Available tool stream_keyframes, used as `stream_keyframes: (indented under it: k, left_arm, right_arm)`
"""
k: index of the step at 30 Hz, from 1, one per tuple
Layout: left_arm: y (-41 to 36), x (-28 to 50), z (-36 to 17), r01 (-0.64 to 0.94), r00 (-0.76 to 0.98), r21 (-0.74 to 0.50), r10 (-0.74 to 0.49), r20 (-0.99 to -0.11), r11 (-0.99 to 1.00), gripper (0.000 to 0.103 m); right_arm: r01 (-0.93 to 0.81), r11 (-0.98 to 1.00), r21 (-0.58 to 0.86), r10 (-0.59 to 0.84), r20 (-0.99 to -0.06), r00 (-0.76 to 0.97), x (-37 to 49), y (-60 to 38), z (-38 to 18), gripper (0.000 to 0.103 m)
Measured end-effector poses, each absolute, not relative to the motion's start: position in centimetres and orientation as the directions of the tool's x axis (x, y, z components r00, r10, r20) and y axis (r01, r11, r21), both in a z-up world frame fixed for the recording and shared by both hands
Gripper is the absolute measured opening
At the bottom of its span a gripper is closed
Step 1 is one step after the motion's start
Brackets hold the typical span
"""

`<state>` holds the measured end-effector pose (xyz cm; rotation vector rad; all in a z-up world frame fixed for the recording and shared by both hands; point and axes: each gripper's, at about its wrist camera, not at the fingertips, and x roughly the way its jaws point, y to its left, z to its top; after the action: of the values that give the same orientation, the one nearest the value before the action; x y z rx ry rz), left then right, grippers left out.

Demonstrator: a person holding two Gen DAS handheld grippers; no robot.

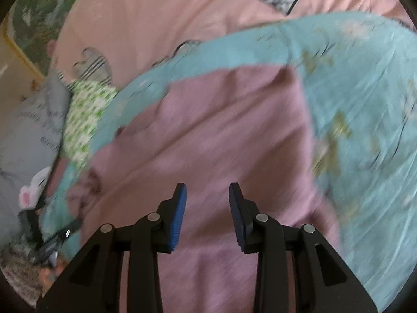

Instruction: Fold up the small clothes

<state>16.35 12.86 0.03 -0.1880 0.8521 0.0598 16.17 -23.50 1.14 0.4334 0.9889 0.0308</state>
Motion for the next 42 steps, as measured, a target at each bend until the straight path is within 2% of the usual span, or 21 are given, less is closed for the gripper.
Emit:
stream_keyframes:
  k: [2,4,5,10,13,14,15,18,23,29,35,42]
  left_arm:
    - [12.9,17.1,0.8,-0.118,0.667,-0.049,0.042,-0.744,0.992,0.072]
    - [12.9,18.3,1.4,-0.101,0.677,0.06,0.113,-0.727,0.993,0.084]
    - [12.8,19.1,1.5,-0.087,0.679,0.112,0.141,-0.72,0.99,0.085]
    - [12.1,22.9,0.4,0.066,0.647,0.279,0.172,-0.743,0.958,0.085]
    - [11.9,24.6,-1.5,0.126,0.612,0.336,0.193,-0.767,0.933,0.085]
    - [12.1,24.9,-2.1,0.127,0.605,0.344,0.203,-0.77,0.93,0.077]
    - [12.4,25.2,-2.7,0.123,0.59,0.34,0.206,-0.781,0.932,0.05]
    - [14.0,25.6,-2.4,0.06,0.568,0.26,0.181,-0.803,0.964,0.01]
    - [14.7,23.5,1.9,-0.003,0.638,0.06,0.049,-0.769,0.998,0.006]
    - [9.1,22.1,7.7,0.056,0.722,-0.182,-0.165,-0.672,0.982,0.006]
    - [-1.1,23.6,9.6,0.178,0.722,-0.286,-0.323,-0.612,0.941,0.006]
    - [-12.8,27.0,5.1,0.259,0.656,-0.26,-0.368,-0.66,0.93,0.006]
  right_arm:
    - [0.156,0.904,0.399,0.258,-0.798,0.545,15.3,-22.2,0.5,0.036]
    - [0.158,0.893,0.421,0.281,-0.796,0.536,14.7,-21.4,0.1,0.036]
    - [0.162,0.89,0.426,0.285,-0.798,0.531,14.5,-21.1,-0.1,0.036]
    - [0.205,0.874,0.44,0.282,-0.804,0.523,13.6,-20.8,-0.5,0.036]
    - [0.217,0.866,0.45,0.288,-0.804,0.52,13.3,-20.7,-0.5,0.036]
    - [0.218,0.864,0.455,0.291,-0.802,0.521,13.1,-20.6,-0.5,0.036]
    - [0.218,0.861,0.459,0.293,-0.8,0.524,13.1,-20.6,-0.4,0.036]
    - [0.224,0.859,0.46,0.289,-0.798,0.528,12.7,-20.6,-0.3,0.036]
    - [0.221,0.857,0.466,0.286,-0.786,0.548,11.7,-20.9,0.4,0.036]
    - [0.245,0.845,0.474,0.256,-0.763,0.593,10.1,-22.8,1.7,0.036]
    - [0.308,0.828,0.469,0.18,-0.742,0.645,8.0,-26.2,3.3,0.036]
    - [0.404,0.781,0.476,0.096,-0.731,0.675,5.0,-30.6,3.6,0.036]
